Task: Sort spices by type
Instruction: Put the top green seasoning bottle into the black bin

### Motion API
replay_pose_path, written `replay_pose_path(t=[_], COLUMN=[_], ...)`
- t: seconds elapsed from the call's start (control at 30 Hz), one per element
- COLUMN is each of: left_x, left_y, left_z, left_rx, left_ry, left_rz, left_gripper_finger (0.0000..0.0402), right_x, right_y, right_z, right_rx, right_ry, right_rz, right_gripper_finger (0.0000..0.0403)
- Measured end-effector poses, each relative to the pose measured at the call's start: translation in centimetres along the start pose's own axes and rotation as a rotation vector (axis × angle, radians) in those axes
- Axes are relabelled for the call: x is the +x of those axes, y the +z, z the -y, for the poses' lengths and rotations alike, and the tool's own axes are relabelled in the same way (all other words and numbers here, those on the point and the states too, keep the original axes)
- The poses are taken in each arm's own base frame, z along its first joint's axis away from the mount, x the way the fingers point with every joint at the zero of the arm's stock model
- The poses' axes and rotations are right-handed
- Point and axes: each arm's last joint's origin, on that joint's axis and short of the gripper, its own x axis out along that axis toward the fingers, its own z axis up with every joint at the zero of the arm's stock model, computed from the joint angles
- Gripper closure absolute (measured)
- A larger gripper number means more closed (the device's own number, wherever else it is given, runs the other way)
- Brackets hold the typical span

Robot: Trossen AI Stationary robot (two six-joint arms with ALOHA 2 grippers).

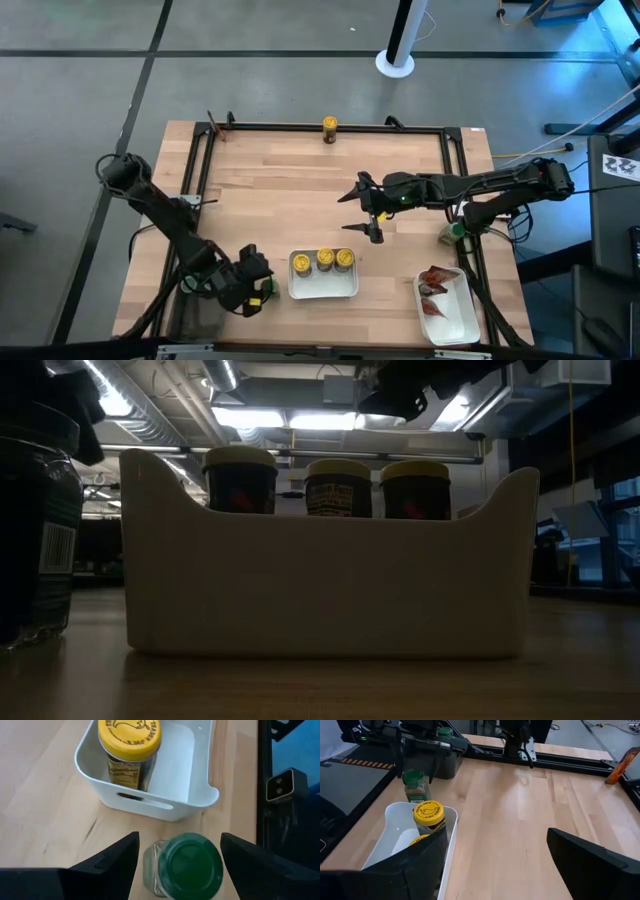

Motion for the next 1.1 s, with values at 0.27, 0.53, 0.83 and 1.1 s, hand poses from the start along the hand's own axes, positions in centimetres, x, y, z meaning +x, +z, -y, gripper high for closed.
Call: replay_pose_path(t=[0.27,0.53,0.83,1.1], left_x=[0.4,0.6,2.1,2.5], left_y=[0.3,0.6,0.2,0.8], left_z=[-0.4,-0.6,0.1,0.9], left_rx=[-0.038,-0.037,-0.009,0.032], left_ry=[-0.036,-0.030,-0.005,0.060], left_rz=[-0.074,-0.080,-0.124,-0.191], left_gripper_finger=[0.0139,0.0139,0.0139,0.0139], right_x=[0.0,0.0,0.0,0.0], right_y=[0.0,-0.1,-0.1,-0.1], right_z=[0.0,0.0,0.0,0.0], right_rx=[-0.013,-0.013,-0.017,-0.017], right_ry=[0.000,0.000,0.000,0.000], right_rz=[-0.002,-0.003,-0.009,-0.008], right_gripper_finger=[0.0061,0.0061,0.0061,0.0061])
